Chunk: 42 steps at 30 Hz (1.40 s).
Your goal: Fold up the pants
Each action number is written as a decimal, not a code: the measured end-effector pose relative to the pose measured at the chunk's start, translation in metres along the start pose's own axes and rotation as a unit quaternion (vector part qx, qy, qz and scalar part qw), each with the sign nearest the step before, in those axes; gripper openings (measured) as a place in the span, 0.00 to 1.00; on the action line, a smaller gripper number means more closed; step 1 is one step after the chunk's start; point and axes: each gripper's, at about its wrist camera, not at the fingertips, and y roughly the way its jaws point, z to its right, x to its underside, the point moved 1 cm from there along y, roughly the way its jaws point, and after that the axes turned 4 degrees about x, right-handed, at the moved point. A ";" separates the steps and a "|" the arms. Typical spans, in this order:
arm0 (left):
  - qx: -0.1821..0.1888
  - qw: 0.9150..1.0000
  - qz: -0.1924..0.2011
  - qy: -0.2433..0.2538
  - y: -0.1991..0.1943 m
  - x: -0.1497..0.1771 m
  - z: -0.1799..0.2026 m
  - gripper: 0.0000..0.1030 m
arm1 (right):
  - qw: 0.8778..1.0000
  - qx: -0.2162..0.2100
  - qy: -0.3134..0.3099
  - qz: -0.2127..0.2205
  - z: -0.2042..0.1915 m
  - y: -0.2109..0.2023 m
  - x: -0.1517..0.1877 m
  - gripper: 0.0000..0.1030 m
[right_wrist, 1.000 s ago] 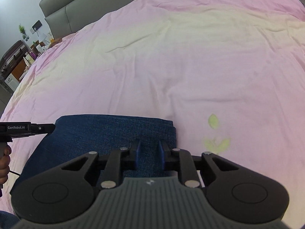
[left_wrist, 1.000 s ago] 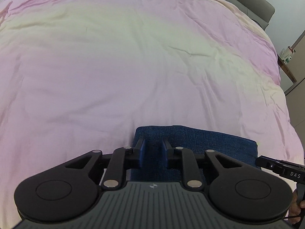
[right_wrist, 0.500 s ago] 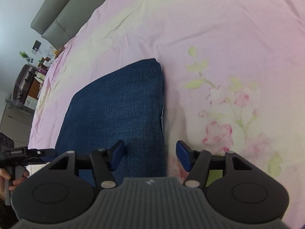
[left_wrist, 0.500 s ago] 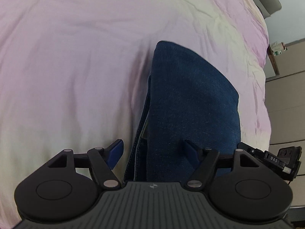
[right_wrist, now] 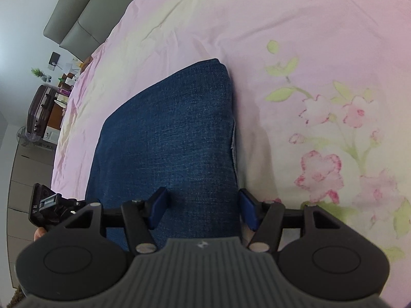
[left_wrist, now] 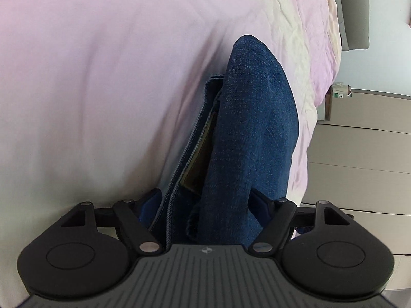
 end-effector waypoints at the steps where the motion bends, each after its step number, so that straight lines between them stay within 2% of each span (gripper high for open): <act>1: 0.003 1.000 -0.001 0.002 0.002 -0.002 0.001 0.78 | 1.000 -0.004 0.006 -0.003 0.003 0.003 -0.002 0.57; 2: 0.007 1.000 0.000 0.003 0.004 -0.004 0.001 0.76 | 1.000 -0.008 0.012 -0.004 0.005 0.005 -0.003 0.57; 3: 0.013 1.000 0.002 0.004 0.006 -0.005 0.002 0.70 | 1.000 -0.013 0.019 -0.006 0.007 0.007 -0.004 0.56; 5: 0.021 1.000 0.007 0.003 0.011 -0.006 0.002 0.67 | 0.999 -0.028 0.037 -0.008 0.013 0.012 -0.007 0.55; 10: 0.021 0.999 0.033 0.015 0.006 0.003 0.008 0.50 | 0.997 -0.046 0.067 -0.007 0.021 0.017 -0.008 0.41; 15: 0.024 0.997 0.067 0.024 -0.006 0.019 0.018 0.42 | 0.995 -0.068 0.073 0.002 0.018 0.000 -0.007 0.23; 18: 0.041 0.995 0.088 0.023 -0.014 0.027 0.023 0.38 | 0.995 -0.074 0.059 0.009 0.006 -0.015 -0.008 0.20; 26: 0.080 0.986 0.138 0.044 -0.056 0.049 0.038 0.37 | 0.995 -0.090 -0.005 0.032 -0.042 -0.062 -0.016 0.17; 31: 0.076 0.979 0.178 0.061 -0.101 0.056 0.046 0.37 | 0.992 -0.115 -0.035 0.037 -0.079 -0.071 -0.019 0.17; 37: 0.045 0.970 0.229 0.069 -0.164 0.055 0.041 0.37 | 0.985 -0.162 -0.047 0.027 -0.125 -0.043 -0.017 0.17; 39: 0.030 0.968 0.238 0.069 -0.186 0.050 0.034 0.37 | 0.983 -0.174 -0.046 0.021 -0.140 -0.025 -0.017 0.17; 42: 0.005 0.968 0.239 0.072 -0.200 0.036 0.032 0.37 | 0.981 -0.188 -0.041 0.009 -0.161 0.005 -0.015 0.17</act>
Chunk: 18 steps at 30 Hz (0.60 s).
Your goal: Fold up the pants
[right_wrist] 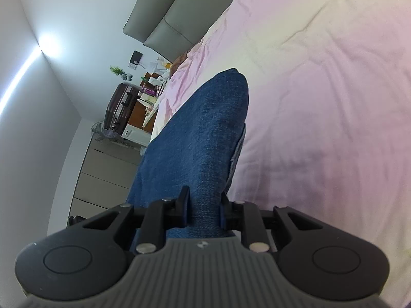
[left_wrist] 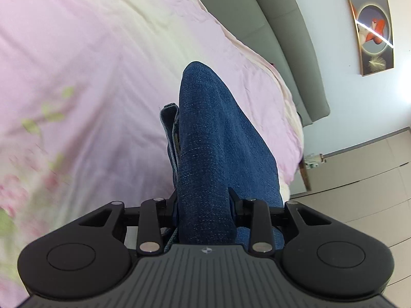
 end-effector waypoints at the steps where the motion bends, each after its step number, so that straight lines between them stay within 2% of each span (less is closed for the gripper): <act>1: -0.007 1.000 -0.002 0.001 -0.001 -0.005 -0.004 0.37 | 1.000 -0.005 0.003 -0.005 -0.001 0.014 0.002 0.17; 9: -0.048 0.999 -0.019 0.005 0.004 -0.037 -0.045 0.36 | 0.998 -0.010 0.043 -0.035 0.005 0.102 0.007 0.17; 15: -0.046 0.999 -0.026 -0.012 0.011 -0.036 -0.088 0.36 | 0.997 0.011 0.038 -0.061 0.018 0.146 0.003 0.17; 18: -0.056 0.998 -0.034 -0.001 0.015 -0.031 -0.101 0.41 | 0.997 0.021 0.029 -0.070 0.026 0.160 0.001 0.17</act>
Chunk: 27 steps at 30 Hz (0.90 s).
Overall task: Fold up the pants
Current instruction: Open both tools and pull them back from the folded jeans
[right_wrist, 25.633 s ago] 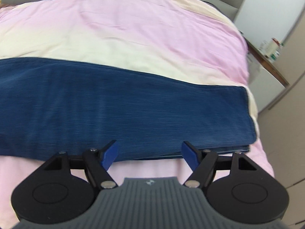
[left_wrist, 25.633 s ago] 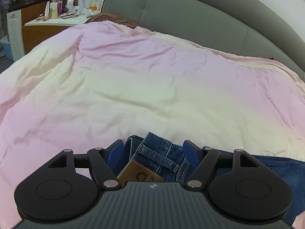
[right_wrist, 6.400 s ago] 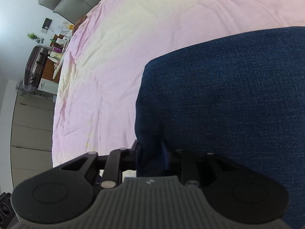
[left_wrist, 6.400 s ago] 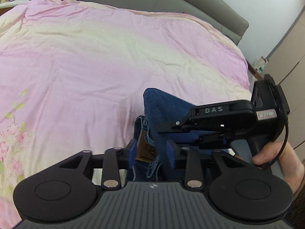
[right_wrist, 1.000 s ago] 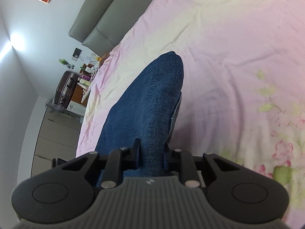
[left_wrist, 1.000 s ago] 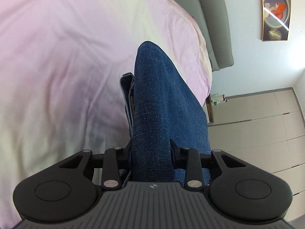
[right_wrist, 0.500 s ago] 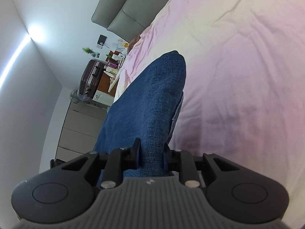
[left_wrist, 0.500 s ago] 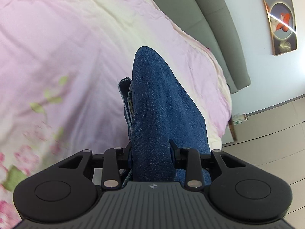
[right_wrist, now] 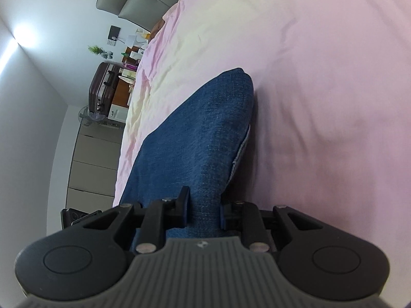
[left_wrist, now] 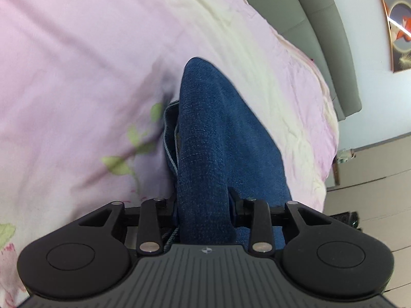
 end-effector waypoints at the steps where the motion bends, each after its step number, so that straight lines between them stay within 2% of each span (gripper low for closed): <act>1: -0.004 1.000 -0.003 0.001 0.002 0.002 -0.003 0.47 | 1.000 0.011 -0.005 -0.005 0.001 0.005 -0.001 0.18; 3: 0.002 1.000 -0.002 -0.016 0.005 0.005 -0.011 0.51 | 0.999 0.038 -0.016 -0.015 0.005 0.013 0.000 0.22; 5: 0.001 1.000 0.003 -0.019 0.004 0.006 -0.011 0.52 | 0.998 0.060 -0.015 -0.019 0.012 0.022 0.001 0.25; 8: -0.032 0.999 0.007 -0.001 0.000 0.007 0.004 0.56 | 0.997 0.077 -0.010 -0.021 0.009 0.027 -0.001 0.29; 11: -0.074 0.997 0.008 0.006 -0.008 0.008 0.021 0.59 | 0.993 0.111 -0.047 -0.014 -0.011 0.023 -0.002 0.39; 15: -0.143 0.989 0.010 0.040 -0.031 0.013 0.052 0.59 | 0.988 0.132 -0.081 -0.002 -0.031 -0.001 0.000 0.50; 19: -0.166 0.981 0.042 0.091 -0.074 0.020 0.102 0.59 | 0.981 0.140 -0.131 0.038 -0.061 -0.048 0.005 0.50; 20: -0.176 0.977 0.050 0.105 -0.085 0.022 0.118 0.59 | 0.978 0.143 -0.146 0.048 -0.071 -0.058 0.006 0.50; 23: -0.209 0.960 0.082 0.169 -0.123 0.031 0.175 0.59 | 0.959 0.153 -0.220 0.089 -0.114 -0.100 0.017 0.55; 27: -0.236 0.931 0.132 0.246 -0.173 0.056 0.257 0.59 | 0.930 0.153 -0.305 0.138 -0.166 -0.156 0.039 0.61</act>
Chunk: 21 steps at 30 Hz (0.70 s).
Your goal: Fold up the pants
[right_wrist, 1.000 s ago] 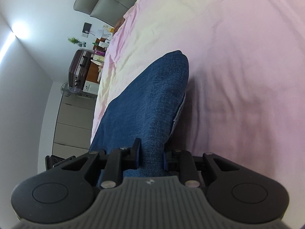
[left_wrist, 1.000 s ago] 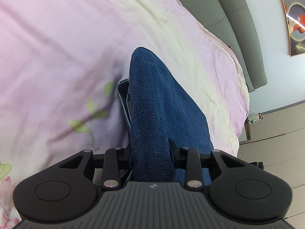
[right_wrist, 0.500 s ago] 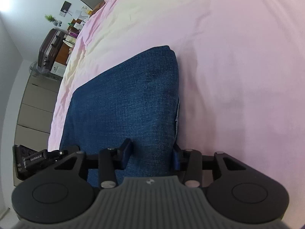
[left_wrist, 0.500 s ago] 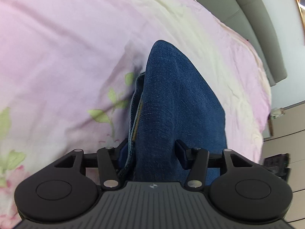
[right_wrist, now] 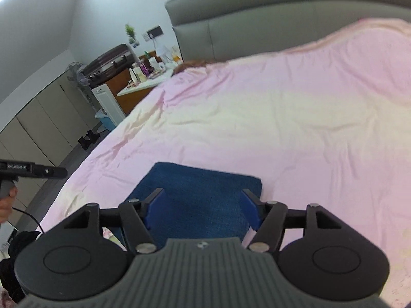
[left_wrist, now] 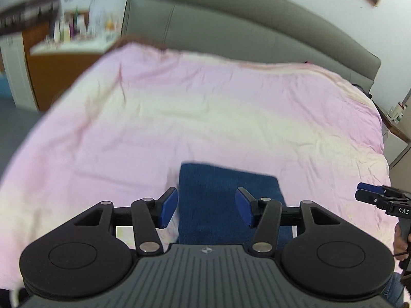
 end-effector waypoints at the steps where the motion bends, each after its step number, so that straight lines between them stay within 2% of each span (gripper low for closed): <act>1: -0.009 1.000 0.019 0.017 -0.019 -0.002 0.012 0.60 | 1.000 0.004 -0.015 0.012 -0.007 -0.016 -0.003 0.61; 5: -0.060 0.994 0.074 0.061 -0.081 0.003 0.057 0.66 | 0.996 0.013 -0.057 0.062 -0.035 -0.082 -0.004 0.64; 6: -0.068 0.992 0.087 0.066 -0.092 0.007 0.067 0.66 | 0.995 0.013 -0.066 0.074 -0.042 -0.098 -0.002 0.67; 9: -0.090 0.983 0.131 0.087 -0.116 0.026 0.093 0.74 | 0.991 0.010 -0.089 0.104 -0.059 -0.135 0.011 0.69; 10: -0.096 0.980 0.147 0.093 -0.122 0.033 0.100 0.78 | 0.989 0.010 -0.093 0.111 -0.065 -0.146 0.016 0.76; 12: -0.104 0.973 0.180 0.102 -0.130 0.048 0.113 0.82 | 0.988 0.008 -0.097 0.123 -0.074 -0.162 0.029 0.86; 14: -0.104 0.968 0.203 0.105 -0.133 0.063 0.124 0.86 | 0.985 0.010 -0.100 0.142 -0.080 -0.177 0.046 0.90; 21: -0.119 0.965 0.215 0.090 -0.104 0.117 0.163 0.86 | 0.968 0.089 -0.112 0.208 -0.095 -0.210 0.113 0.95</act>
